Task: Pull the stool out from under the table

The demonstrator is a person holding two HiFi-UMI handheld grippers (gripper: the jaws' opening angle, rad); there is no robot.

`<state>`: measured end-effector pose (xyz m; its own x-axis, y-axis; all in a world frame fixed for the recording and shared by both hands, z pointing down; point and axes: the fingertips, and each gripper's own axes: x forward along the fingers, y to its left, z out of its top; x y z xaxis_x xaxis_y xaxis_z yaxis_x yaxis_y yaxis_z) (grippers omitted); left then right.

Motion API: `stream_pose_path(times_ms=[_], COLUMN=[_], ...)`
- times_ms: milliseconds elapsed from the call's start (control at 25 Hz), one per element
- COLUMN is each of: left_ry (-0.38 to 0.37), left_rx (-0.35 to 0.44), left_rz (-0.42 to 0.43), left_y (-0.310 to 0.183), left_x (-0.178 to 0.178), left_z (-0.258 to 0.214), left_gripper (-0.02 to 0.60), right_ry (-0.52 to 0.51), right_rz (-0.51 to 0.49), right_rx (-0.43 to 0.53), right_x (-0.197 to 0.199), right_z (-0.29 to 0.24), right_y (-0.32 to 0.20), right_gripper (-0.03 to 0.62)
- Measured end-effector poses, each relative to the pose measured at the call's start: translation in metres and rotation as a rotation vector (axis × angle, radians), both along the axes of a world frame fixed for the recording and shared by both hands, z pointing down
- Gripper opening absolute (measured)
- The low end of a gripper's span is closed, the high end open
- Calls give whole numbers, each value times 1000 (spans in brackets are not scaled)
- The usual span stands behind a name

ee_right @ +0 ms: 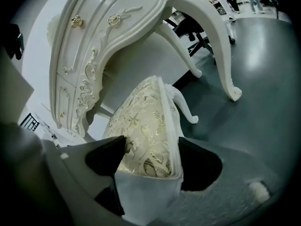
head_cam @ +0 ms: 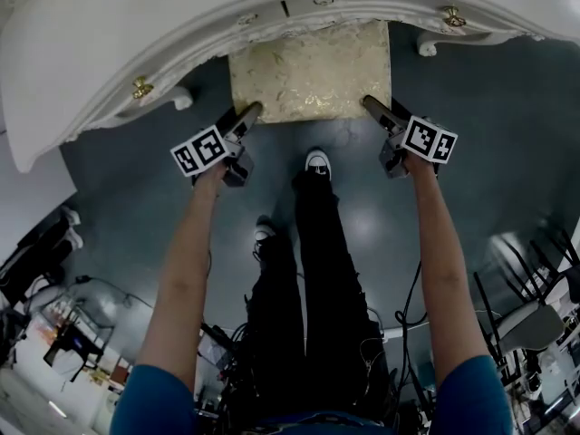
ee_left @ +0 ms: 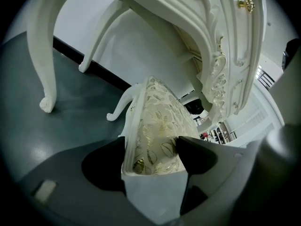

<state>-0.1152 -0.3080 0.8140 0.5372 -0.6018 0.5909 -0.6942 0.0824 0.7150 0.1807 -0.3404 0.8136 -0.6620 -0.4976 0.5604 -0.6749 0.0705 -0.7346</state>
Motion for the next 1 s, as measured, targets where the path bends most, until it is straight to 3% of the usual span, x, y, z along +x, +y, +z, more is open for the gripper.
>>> stream_pose_path(times_ms=[160, 1000], left_ry=[32, 52], left_rx=[-29, -180], left_rz=[1, 79], left_y=[33, 188], left_x=[5, 4], left_z=[4, 17], left_gripper=[370, 371], right_ry=[7, 34], right_rz=[-20, -88], right_rx=[-31, -160], right_x=[2, 0], right_z=[3, 14], right_y=[31, 184], right_gripper=[362, 362])
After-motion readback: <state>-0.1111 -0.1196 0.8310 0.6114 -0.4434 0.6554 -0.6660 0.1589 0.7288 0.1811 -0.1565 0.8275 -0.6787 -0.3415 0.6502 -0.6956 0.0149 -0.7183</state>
